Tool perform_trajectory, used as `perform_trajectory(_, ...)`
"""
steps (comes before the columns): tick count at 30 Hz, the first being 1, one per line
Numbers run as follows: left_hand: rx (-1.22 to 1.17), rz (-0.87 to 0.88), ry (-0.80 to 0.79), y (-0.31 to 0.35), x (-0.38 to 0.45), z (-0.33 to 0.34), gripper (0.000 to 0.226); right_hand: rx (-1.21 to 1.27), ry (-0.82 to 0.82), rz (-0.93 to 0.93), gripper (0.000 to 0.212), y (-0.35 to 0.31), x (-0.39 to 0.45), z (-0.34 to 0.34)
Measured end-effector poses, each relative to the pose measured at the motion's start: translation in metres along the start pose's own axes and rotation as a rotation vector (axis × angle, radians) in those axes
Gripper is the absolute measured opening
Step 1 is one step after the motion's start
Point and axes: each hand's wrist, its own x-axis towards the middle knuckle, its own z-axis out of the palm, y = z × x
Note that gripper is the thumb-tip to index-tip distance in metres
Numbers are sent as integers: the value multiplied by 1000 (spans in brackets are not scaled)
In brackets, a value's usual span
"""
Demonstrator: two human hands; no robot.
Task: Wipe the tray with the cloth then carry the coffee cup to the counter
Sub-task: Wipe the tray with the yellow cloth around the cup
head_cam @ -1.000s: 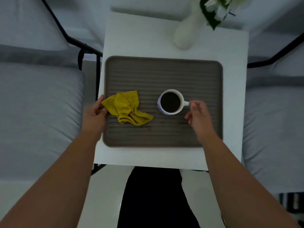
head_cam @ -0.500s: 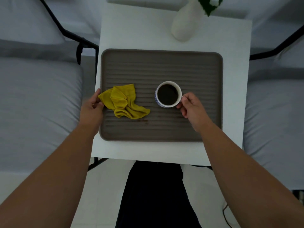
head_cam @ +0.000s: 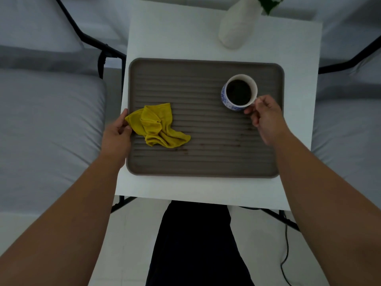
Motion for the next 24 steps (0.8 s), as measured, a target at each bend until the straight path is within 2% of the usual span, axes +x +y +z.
perform_trajectory(12,-9,23,-31,1,-3,0,52,-17,68,-9,26,-19,23,-2)
perform_trajectory(14,-11,25,-24,1,-2,0,52,-17,165,-13,20,-19,19,1)
perform_trajectory(16,-3,19,-14,1,-2,0,52,-79,338,-69,6,-17,5,9)
perform_trajectory(18,5,9,-5,1,-2,-1,51,-171,523,-155,10,-11,-17,30)
perform_trajectory(19,10,5,-8,0,-2,-2,52,-218,525,-209,12,-8,-32,50)
perform_trajectory(20,18,-2,-14,0,-1,-2,52,-296,431,-306,14,-5,-49,74)
perform_trajectory(22,47,-14,-26,3,-1,-5,53,-563,65,-606,20,5,-81,132)
perform_trajectory(23,57,-21,-34,4,0,-4,54,-731,-91,-708,26,11,-92,157)
perform_trajectory(24,61,-30,-43,6,0,-6,54,-880,-208,-734,35,16,-97,180)
